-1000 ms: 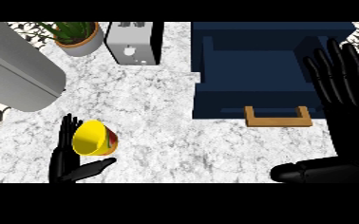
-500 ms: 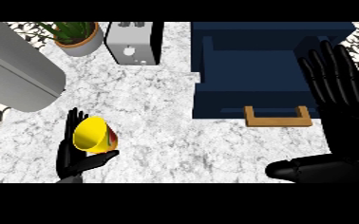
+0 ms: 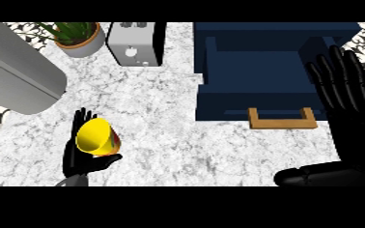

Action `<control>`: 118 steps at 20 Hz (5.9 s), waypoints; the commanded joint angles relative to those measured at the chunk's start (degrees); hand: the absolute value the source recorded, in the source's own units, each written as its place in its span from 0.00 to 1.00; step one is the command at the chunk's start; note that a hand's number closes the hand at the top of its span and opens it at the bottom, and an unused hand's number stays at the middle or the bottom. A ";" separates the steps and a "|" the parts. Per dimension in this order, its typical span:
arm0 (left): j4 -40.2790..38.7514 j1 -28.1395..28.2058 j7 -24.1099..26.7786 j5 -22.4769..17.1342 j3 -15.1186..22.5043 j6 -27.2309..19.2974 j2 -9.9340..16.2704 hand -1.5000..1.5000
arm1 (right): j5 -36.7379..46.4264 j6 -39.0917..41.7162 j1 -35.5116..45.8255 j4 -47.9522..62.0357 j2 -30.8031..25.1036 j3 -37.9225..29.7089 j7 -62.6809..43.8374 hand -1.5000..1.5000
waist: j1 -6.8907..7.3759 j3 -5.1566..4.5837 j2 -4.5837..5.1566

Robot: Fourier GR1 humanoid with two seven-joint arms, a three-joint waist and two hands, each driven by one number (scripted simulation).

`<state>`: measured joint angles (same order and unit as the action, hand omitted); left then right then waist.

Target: Pick up the cup, place it into the drawer and close the drawer

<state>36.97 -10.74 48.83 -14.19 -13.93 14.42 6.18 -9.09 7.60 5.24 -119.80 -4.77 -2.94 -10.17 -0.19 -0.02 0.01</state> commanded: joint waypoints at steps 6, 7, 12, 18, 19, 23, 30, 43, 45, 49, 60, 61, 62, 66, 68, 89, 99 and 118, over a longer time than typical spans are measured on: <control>-1.76 -1.35 4.98 -0.58 1.59 7.28 0.02 1.00 | -0.50 0.47 3.13 3.19 -1.75 -1.92 -0.82 0.00 | 0.15 0.00 0.04; -4.23 -2.70 7.56 -0.03 0.86 5.86 0.52 1.00 | 0.98 0.50 -3.06 -1.58 0.58 1.33 0.28 0.00 | -0.15 -0.01 0.03; -4.81 -2.83 13.37 1.64 0.79 1.43 -0.13 1.00 | 2.80 -1.26 0.55 -0.04 1.36 2.54 -0.18 0.00 | -0.05 -0.03 0.07; -2.31 -4.08 12.91 1.64 0.88 -0.88 0.28 1.00 | 1.56 0.97 -5.23 -1.98 1.24 1.58 2.82 0.00 | -0.16 0.00 0.03; -3.45 -6.49 11.54 1.55 0.77 -1.17 0.40 1.00 | 0.47 -0.45 2.03 0.32 -0.18 -0.17 -0.73 0.00 | -0.02 -0.01 0.07; -0.54 -6.37 11.08 0.63 1.00 -0.04 0.34 1.00 | -1.35 0.06 0.38 -2.28 -1.09 -1.61 -2.45 0.00 | -0.01 0.01 -0.03; 18.25 -3.06 1.73 0.92 7.38 -1.26 -2.47 1.00 | 1.18 -0.45 -0.23 -1.38 -0.41 -0.12 -1.67 0.00 | 0.79 0.09 -0.29; 49.17 -6.37 -28.45 -3.53 16.72 -13.74 -6.07 1.00 | 1.54 -1.53 2.80 -0.18 -0.02 0.34 -2.89 0.00 | 0.47 0.04 -0.18; 42.41 -12.61 -25.94 -1.40 16.19 -14.85 -6.10 1.00 | -0.09 -1.22 0.10 -2.35 0.20 -0.49 -3.13 0.00 | -0.10 0.03 -0.05; 43.25 -18.84 -30.90 -0.72 14.74 -17.33 -5.78 1.00 | 3.06 0.43 -3.81 -0.35 1.27 1.56 2.89 0.00 | -0.11 0.04 -0.02; 34.08 -37.11 -39.52 2.54 14.45 -25.10 -6.14 1.00 | -0.16 1.90 -1.98 1.94 -0.46 -1.87 2.84 0.00 | -0.38 0.04 0.05; 34.48 -39.13 -40.61 2.33 16.94 -27.44 -6.15 1.00 | -1.81 1.91 -0.17 3.29 -1.27 -3.61 1.90 0.00 | -0.44 0.05 0.04; 33.00 -38.88 -40.39 2.03 16.96 -26.58 -6.16 1.00 | -0.12 1.18 -2.01 1.17 -0.05 -1.70 2.01 0.00 | -0.42 0.04 0.02; 28.60 -42.85 -40.71 1.91 20.17 -29.88 -6.15 1.00 | 1.88 0.16 -0.92 1.02 0.79 0.22 1.60 0.00 | -0.55 0.04 0.02; 23.55 -45.43 -39.78 1.78 17.83 -28.81 -6.16 1.00 | -0.31 0.64 1.10 3.02 -0.71 -2.63 1.31 0.00 | -0.55 0.04 0.09; -8.94 -61.67 -28.46 -15.86 33.68 -37.22 -6.18 1.00 | 3.24 0.53 2.12 5.92 1.36 0.63 5.30 0.00 | -3.82 0.09 0.86; -14.90 -61.87 -26.29 -18.61 42.72 -38.97 -6.18 1.00 | -2.08 4.30 2.50 6.97 -1.43 -2.55 5.27 0.00 | -5.21 0.14 1.34; -9.56 -63.34 -19.11 -29.55 43.96 -38.19 -6.18 0.00 | -10.43 5.92 4.48 5.42 -1.64 -3.96 1.26 0.00 | -4.14 0.06 1.06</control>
<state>26.38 -75.32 24.56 -41.28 31.64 -25.63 0.00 -15.85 12.74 8.40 -114.39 -5.54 -5.37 -7.18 -5.31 0.08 1.21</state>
